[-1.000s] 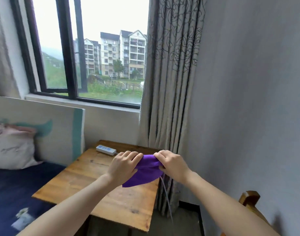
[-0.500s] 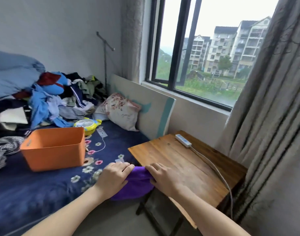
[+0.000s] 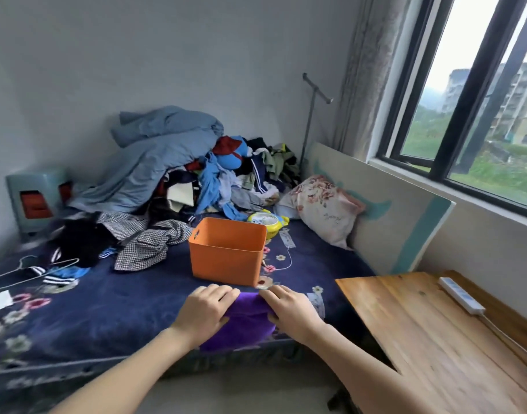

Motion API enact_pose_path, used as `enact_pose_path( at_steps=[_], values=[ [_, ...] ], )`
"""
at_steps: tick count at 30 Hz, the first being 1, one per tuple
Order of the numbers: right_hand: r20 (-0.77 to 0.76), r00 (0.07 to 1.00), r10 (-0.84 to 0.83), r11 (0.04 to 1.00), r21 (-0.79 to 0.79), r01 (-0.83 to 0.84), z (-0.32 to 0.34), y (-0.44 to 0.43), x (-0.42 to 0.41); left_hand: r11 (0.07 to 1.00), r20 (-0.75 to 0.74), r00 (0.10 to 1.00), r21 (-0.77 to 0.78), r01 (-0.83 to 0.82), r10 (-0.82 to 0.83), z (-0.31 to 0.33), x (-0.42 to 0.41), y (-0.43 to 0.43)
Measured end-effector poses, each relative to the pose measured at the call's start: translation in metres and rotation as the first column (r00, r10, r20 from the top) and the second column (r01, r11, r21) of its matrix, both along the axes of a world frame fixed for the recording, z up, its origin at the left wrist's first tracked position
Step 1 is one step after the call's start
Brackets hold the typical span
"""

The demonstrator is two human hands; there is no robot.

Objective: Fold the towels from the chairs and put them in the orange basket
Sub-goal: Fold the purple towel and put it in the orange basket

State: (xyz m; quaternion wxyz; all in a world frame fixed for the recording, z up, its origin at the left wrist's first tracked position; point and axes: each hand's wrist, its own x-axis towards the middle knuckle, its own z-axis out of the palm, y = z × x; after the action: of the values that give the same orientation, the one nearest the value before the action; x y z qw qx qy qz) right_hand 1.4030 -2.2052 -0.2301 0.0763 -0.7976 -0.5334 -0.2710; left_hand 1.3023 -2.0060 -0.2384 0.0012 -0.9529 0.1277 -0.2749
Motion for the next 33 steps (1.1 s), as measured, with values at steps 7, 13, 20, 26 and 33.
enact_pose_path(
  at_steps=[7, 13, 20, 26, 33],
  values=[
    [-0.011, 0.994, 0.11, 0.993, 0.038, -0.11, -0.01, 0.116, 0.016, 0.998, -0.034, 0.998, -0.006, -0.062, 0.061, -0.007, 0.004, 0.108],
    [-0.081, 0.986, 0.145, 0.989, 0.016, -0.144, -0.039, 0.192, 0.026, 0.991, -0.117, 0.986, -0.043, -0.129, 0.123, -0.03, 0.007, 0.176],
    [-0.206, 0.97, 0.133, 0.987, -0.057, -0.147, -0.068, 0.214, 0.087, 0.984, -0.213, 0.965, -0.057, -0.167, 0.151, -0.061, 0.059, 0.193],
    [-0.267, 0.958, 0.104, 0.99, -0.065, -0.125, -0.068, 0.237, 0.171, 0.974, -0.226, 0.949, 0.0, -0.226, 0.22, -0.061, 0.145, 0.212],
    [-0.401, 0.915, 0.037, 0.983, -0.152, -0.107, -0.073, 0.245, 0.259, 0.969, -0.253, 0.94, -0.028, -0.245, 0.23, -0.068, 0.233, 0.214]
  ],
)
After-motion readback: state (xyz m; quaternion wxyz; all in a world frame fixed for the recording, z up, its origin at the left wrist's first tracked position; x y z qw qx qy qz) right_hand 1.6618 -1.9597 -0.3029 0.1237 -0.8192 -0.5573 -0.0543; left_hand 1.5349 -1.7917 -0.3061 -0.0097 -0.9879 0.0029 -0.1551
